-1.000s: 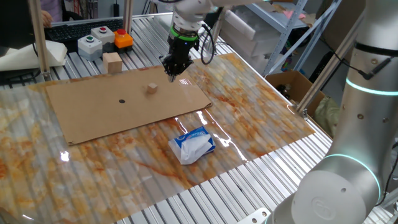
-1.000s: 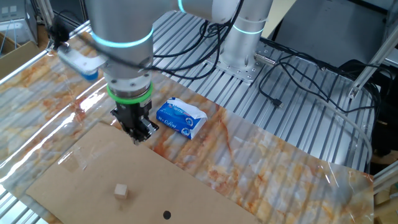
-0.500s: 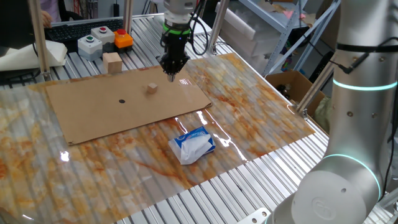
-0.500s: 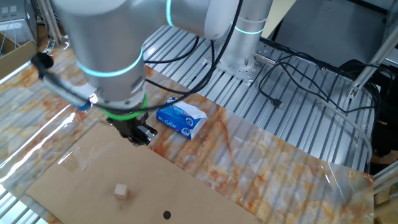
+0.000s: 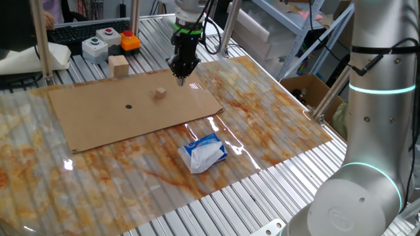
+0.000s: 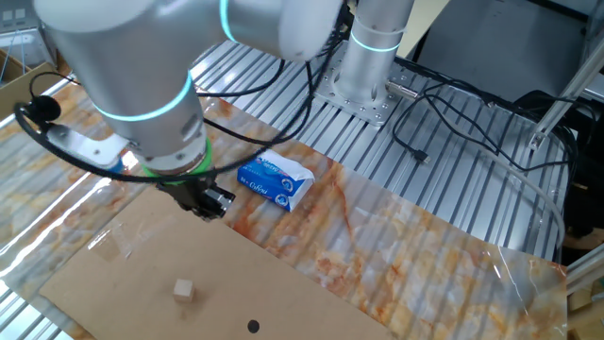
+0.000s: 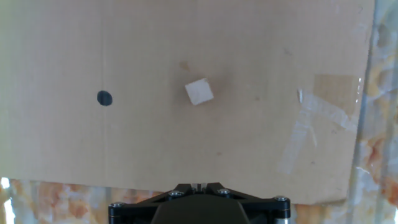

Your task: Grab the block and place it at the designated location

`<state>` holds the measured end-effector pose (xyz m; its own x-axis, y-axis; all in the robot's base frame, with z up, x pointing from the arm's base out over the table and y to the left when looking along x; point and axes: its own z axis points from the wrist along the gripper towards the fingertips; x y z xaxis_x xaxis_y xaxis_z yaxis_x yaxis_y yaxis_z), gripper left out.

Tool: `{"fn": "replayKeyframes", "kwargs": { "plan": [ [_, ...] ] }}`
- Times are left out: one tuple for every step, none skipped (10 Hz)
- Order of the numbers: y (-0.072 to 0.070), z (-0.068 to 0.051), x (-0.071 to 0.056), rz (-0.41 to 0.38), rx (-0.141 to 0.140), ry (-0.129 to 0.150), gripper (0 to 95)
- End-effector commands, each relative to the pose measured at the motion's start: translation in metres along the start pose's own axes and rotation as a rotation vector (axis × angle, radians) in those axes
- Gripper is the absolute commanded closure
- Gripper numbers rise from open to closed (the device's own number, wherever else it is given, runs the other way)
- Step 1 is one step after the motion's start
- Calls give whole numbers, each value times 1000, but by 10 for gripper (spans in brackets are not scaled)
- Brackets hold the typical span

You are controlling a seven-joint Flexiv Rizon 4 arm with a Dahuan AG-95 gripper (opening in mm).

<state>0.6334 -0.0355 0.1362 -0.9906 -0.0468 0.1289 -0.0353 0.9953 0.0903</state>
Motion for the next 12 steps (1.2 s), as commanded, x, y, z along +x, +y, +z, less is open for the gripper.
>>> {"fn": "replayKeyframes", "kwargs": {
  "plan": [
    [0,1,2,55,42,-51,950],
    [0,1,2,66,41,-72,950],
    [0,1,2,81,37,-76,950],
    [0,0,2,88,33,-114,950],
    [1,1,2,92,39,-140,950],
    [1,1,2,89,37,-141,950],
    [1,1,2,93,35,-141,760],
    [2,2,1,96,36,-150,570],
    [2,4,-2,93,37,-158,570],
    [3,6,-5,91,37,-156,380],
    [3,9,-10,84,37,-156,380],
    [3,14,-15,86,39,-163,380]
  ]
}}
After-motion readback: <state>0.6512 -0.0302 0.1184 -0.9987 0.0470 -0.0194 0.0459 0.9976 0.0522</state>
